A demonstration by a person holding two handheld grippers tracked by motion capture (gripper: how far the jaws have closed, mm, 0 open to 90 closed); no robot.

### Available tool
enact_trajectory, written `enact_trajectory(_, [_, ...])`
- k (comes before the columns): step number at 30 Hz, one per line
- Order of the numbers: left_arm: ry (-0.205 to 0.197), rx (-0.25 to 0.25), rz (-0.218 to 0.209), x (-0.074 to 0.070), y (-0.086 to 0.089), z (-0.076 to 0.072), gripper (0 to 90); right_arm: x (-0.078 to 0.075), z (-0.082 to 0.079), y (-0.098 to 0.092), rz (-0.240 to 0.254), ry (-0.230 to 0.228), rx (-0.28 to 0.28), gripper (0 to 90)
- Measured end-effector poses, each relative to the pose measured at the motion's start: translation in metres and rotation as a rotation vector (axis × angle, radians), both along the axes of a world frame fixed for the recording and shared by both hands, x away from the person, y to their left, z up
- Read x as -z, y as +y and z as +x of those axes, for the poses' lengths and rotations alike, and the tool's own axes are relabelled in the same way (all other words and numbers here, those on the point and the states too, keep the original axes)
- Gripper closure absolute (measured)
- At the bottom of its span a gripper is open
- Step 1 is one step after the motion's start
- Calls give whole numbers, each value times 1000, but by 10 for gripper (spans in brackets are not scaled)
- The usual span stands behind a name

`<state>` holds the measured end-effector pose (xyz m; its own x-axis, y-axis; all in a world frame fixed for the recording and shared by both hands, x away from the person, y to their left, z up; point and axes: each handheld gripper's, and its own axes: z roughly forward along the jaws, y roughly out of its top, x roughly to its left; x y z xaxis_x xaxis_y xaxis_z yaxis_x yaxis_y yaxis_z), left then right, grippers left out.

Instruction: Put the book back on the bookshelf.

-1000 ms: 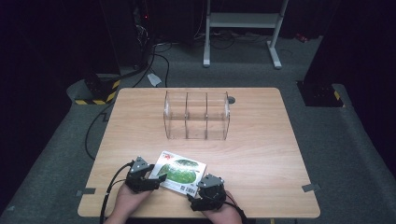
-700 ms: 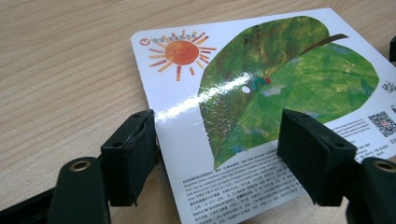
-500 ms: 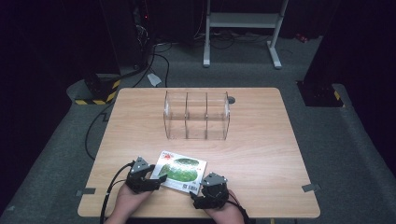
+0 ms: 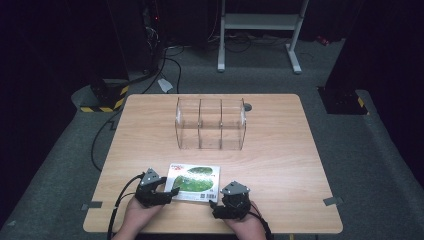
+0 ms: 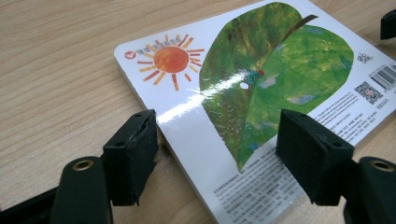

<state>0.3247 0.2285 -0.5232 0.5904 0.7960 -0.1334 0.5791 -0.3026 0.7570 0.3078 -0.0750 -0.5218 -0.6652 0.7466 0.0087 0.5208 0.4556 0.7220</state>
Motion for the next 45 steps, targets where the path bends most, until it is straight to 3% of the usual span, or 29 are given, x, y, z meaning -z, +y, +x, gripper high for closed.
enact_trajectory(13, [6, -16, -8, 0, 0, 0, 301, -2, 9, -13, 3, -5, 68, 162])
enact_trajectory(15, [8, -22, -4, 0, 0, 1, 300, -1, 12, -16, 9, 11, 86, 168])
enact_trajectory(23, [18, -40, -9, 0, 1, 2, 291, -5, 10, -18, 33, -7, 84, 221])
enact_trajectory(45, [47, -74, -34, 1, -3, 3, 255, -10, 13, -8, 86, 2, 51, 242])
